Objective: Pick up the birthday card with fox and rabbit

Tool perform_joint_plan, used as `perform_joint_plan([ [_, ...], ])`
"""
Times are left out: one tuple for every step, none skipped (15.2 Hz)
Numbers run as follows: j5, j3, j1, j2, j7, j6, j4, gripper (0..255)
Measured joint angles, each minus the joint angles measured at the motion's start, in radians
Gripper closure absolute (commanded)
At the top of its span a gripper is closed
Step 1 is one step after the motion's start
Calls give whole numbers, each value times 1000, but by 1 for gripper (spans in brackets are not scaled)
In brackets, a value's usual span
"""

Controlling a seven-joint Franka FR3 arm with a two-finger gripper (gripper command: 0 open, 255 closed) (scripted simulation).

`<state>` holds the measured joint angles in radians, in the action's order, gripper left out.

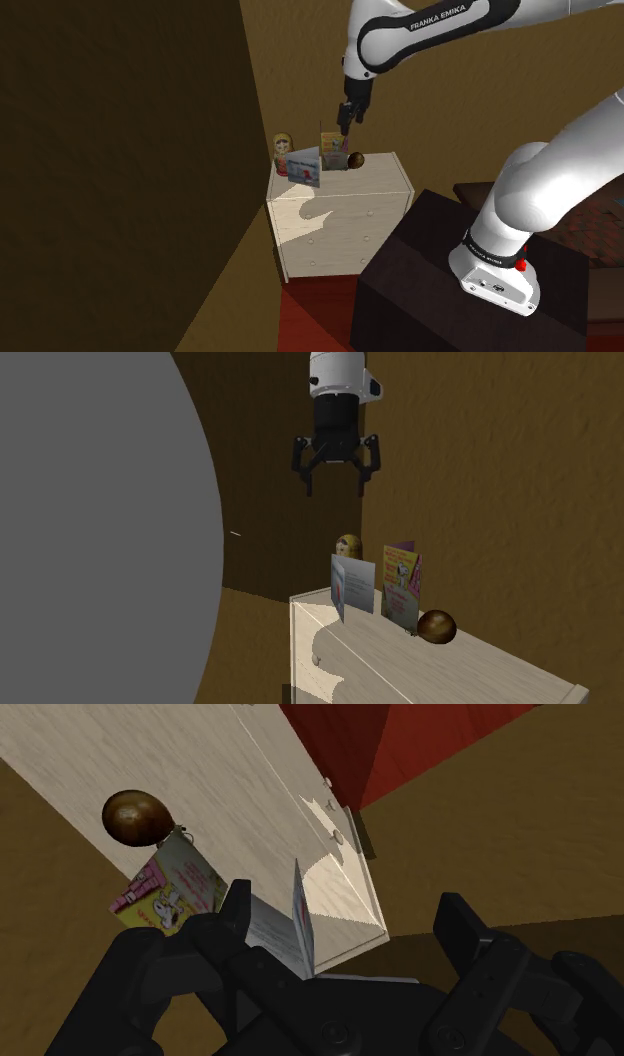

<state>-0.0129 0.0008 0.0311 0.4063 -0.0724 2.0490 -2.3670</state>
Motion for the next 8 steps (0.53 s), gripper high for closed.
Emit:
perform_joint_plan([
  [3,2,3,-36,-6,22,16,0],
  [7,-2,2,-70,-19,58,15,0],
  [10,-4,2,-110,-31,87,27,0],
  [13,-3,3,-146,-39,108,43,0],
  [16,-1,6,-177,-43,129,55,0],
  [19,-1,7,-218,-52,150,78,0],
  [23,-1,7,-258,-61,174,95,0],
  [26,0,9,-303,-66,197,118,0],
])
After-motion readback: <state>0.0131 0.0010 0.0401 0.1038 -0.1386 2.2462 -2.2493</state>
